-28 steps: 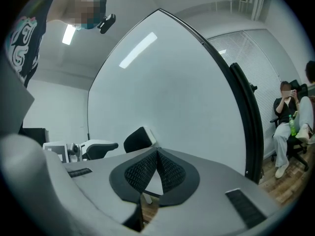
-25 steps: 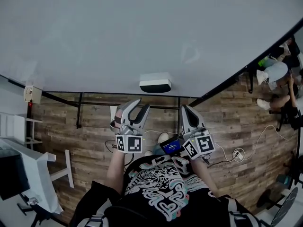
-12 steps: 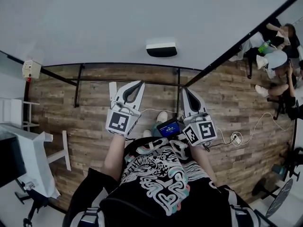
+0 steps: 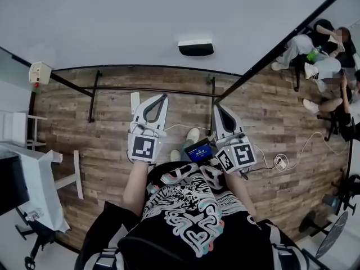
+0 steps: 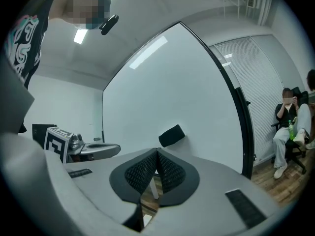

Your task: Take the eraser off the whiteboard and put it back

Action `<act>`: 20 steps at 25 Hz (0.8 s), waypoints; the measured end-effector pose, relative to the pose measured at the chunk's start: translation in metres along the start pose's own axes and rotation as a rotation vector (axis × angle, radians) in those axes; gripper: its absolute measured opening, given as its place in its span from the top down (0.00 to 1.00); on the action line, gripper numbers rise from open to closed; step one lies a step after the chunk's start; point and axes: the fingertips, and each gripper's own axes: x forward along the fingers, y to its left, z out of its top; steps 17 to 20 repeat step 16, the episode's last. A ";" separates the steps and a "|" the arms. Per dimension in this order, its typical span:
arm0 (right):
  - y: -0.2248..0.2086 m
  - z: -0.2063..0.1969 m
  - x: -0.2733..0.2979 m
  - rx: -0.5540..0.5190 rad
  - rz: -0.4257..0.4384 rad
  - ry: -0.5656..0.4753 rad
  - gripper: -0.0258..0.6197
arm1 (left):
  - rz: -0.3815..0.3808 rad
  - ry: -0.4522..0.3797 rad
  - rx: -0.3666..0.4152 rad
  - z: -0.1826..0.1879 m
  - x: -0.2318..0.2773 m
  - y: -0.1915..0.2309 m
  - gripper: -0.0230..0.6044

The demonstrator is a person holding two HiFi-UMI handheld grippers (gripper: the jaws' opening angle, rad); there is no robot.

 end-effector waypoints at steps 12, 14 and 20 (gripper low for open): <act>0.002 -0.003 -0.004 -0.001 -0.002 0.004 0.94 | -0.001 -0.089 -0.234 0.006 -0.012 0.019 0.93; 0.002 -0.003 -0.003 -0.002 -0.003 0.006 0.94 | 0.007 -0.088 -0.245 0.004 -0.012 0.021 0.93; 0.002 -0.003 -0.002 -0.003 -0.003 0.009 0.94 | 0.015 -0.078 -0.244 0.001 -0.012 0.023 0.92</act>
